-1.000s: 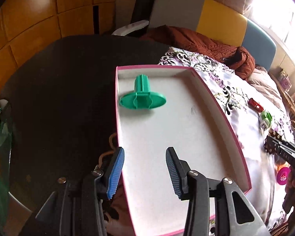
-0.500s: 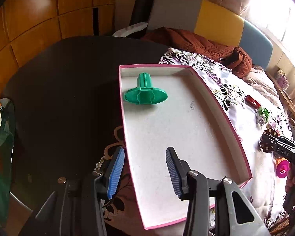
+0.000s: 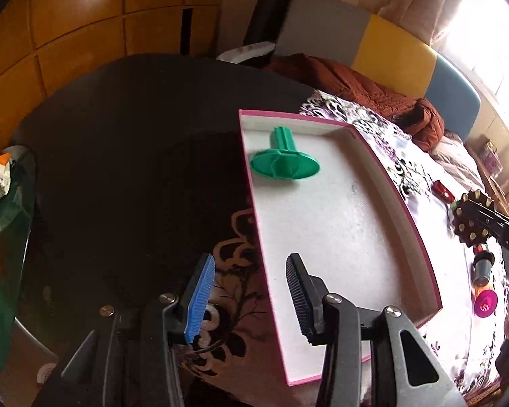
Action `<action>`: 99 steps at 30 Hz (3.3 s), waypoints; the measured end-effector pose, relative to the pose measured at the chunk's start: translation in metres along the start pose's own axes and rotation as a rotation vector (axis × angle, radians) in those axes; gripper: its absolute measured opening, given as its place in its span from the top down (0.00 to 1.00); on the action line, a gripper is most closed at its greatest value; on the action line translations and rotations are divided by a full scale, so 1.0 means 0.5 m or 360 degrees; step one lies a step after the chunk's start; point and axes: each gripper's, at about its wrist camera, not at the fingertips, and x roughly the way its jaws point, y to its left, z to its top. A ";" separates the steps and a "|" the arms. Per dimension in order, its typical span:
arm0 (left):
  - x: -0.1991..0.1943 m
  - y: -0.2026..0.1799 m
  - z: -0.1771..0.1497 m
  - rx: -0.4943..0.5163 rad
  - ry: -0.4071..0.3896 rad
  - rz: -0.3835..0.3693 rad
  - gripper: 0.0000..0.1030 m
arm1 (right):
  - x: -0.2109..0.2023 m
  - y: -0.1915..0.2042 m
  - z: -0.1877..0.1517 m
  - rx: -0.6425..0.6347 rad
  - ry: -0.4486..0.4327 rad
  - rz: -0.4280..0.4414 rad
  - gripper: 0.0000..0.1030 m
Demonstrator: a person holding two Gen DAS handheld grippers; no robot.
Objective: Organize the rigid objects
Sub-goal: 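Carry the brown spiky roller into the tray and release it with the right gripper, then move the left tool to the black-lidded cup and close on it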
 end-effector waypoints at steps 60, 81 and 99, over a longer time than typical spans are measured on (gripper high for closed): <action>-0.050 0.006 -0.005 0.0066 -0.0099 0.0041 0.57 | 0.048 0.127 -0.023 -0.0133 -0.0032 0.0011 0.20; -0.047 -0.076 0.004 0.0199 -0.0086 -0.0096 0.57 | -0.106 -0.352 -0.102 0.0434 -0.0088 -0.0637 0.12; -0.009 -0.347 -0.017 0.0639 0.0124 -0.0442 0.57 | -0.164 -0.577 -0.224 0.1321 -0.0133 -0.0738 0.08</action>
